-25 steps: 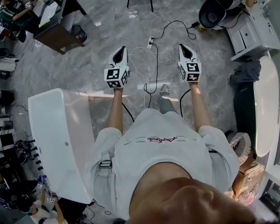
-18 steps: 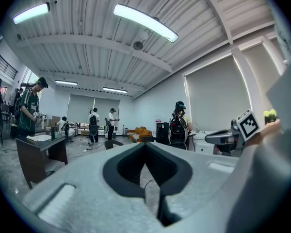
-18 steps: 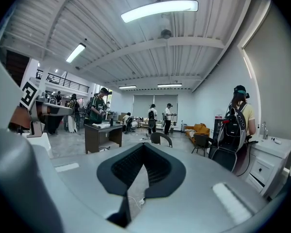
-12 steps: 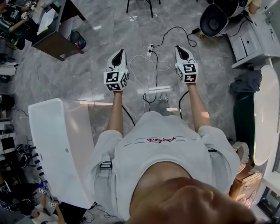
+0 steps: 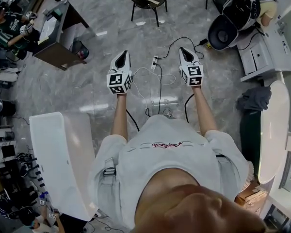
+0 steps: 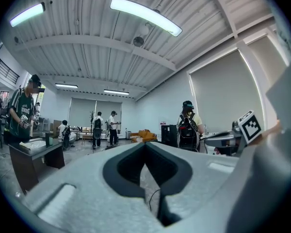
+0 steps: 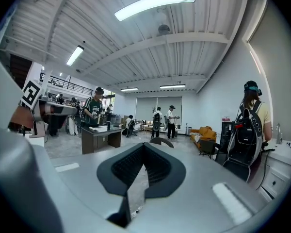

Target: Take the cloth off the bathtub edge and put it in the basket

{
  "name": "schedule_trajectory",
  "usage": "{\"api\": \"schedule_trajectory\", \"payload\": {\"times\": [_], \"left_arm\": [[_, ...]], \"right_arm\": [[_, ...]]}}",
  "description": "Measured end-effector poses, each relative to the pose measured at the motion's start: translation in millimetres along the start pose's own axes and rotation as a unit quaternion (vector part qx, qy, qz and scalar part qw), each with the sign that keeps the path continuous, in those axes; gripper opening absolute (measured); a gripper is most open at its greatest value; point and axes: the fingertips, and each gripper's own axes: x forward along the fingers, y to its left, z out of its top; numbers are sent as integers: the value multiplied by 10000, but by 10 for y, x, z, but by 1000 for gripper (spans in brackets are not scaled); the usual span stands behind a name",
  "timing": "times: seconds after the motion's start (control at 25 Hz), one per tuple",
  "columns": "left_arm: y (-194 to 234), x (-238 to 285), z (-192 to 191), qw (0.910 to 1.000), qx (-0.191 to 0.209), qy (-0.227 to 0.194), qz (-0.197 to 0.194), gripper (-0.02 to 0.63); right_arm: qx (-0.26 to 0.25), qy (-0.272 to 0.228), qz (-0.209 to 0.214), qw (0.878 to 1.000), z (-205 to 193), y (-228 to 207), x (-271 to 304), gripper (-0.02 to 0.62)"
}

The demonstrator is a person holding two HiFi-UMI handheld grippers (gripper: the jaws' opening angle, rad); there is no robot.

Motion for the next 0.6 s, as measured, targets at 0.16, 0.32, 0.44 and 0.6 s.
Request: {"api": "schedule_trajectory", "payload": {"times": [0.16,0.32,0.44,0.6], "left_arm": [[-91,419,113,9999,94,-34,26,0],[-123,691,47,9999,106,42,39,0],[-75,807,-15,9999,54,82,58,0],[16,904,-71,9999,10,112,58,0]], "right_arm": [[-37,-48,46,10000,81,-325,204,6],[-19,-20,27,10000,43,-580,390,6],[31,16,35,10000,-6,-652,506,6],[30,82,55,9999,-45,-633,642,6]]}}
